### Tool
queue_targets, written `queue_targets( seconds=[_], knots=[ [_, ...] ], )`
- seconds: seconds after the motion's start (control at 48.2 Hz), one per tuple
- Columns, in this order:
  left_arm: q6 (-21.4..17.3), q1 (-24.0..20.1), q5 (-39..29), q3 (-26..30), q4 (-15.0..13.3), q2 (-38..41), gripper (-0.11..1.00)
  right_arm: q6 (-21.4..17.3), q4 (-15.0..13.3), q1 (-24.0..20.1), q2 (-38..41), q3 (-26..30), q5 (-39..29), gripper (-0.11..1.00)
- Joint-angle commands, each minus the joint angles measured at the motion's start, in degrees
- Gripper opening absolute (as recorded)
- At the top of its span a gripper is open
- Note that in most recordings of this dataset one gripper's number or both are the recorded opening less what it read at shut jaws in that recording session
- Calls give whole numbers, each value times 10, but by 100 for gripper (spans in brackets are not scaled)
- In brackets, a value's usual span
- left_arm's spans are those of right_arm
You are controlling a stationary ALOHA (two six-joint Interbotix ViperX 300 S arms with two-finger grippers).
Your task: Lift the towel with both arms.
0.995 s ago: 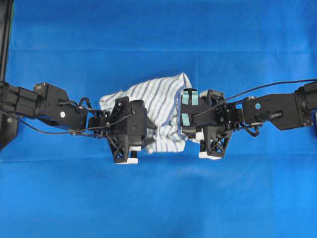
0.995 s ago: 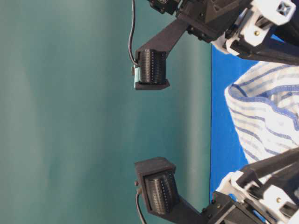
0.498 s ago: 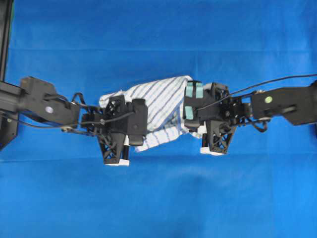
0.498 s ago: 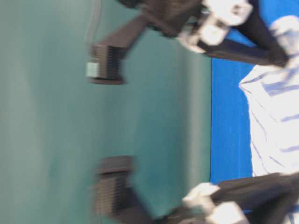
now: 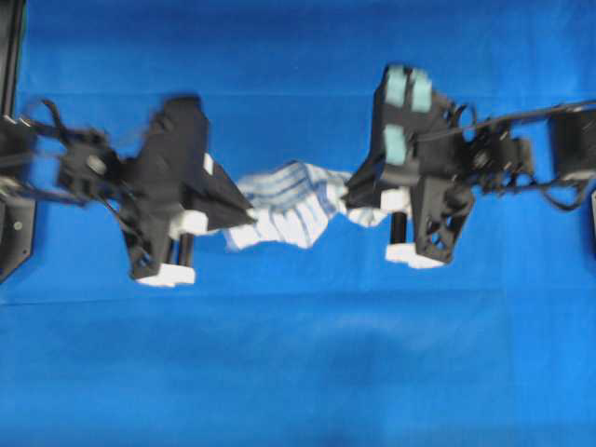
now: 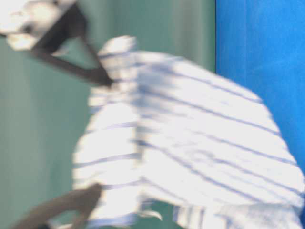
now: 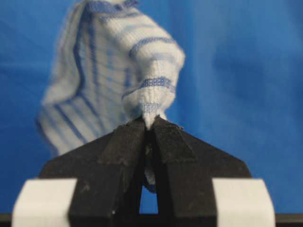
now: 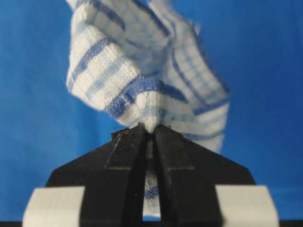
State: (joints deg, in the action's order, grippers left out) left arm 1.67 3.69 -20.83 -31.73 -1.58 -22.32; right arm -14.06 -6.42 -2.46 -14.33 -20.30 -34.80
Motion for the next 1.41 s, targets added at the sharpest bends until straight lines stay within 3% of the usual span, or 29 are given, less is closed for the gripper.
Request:
queue_targets(
  seconds=[0.0,0.332,0.58,0.767,1.223,1.389],
  knots=[
    [-2,-15,-43,43,3,-29,1,2,-11,1,-24,54,-31,7],
    [-5,-51,-155,168,4,-62,1,5,-60,1,-37,221,-142,7],
    [-14,-52,-198,251,5,-60,1,14,-76,1,-37,292,-171,7],
    [-15,-52,-201,280,5,-58,1,15,-76,1,-36,303,-180,7],
    [-17,-52,-204,275,5,-55,1,46,-74,-10,-32,303,-184,7],
    [-35,-52,-200,274,5,-55,3,47,-74,-10,-31,303,-184,7]
  ],
)
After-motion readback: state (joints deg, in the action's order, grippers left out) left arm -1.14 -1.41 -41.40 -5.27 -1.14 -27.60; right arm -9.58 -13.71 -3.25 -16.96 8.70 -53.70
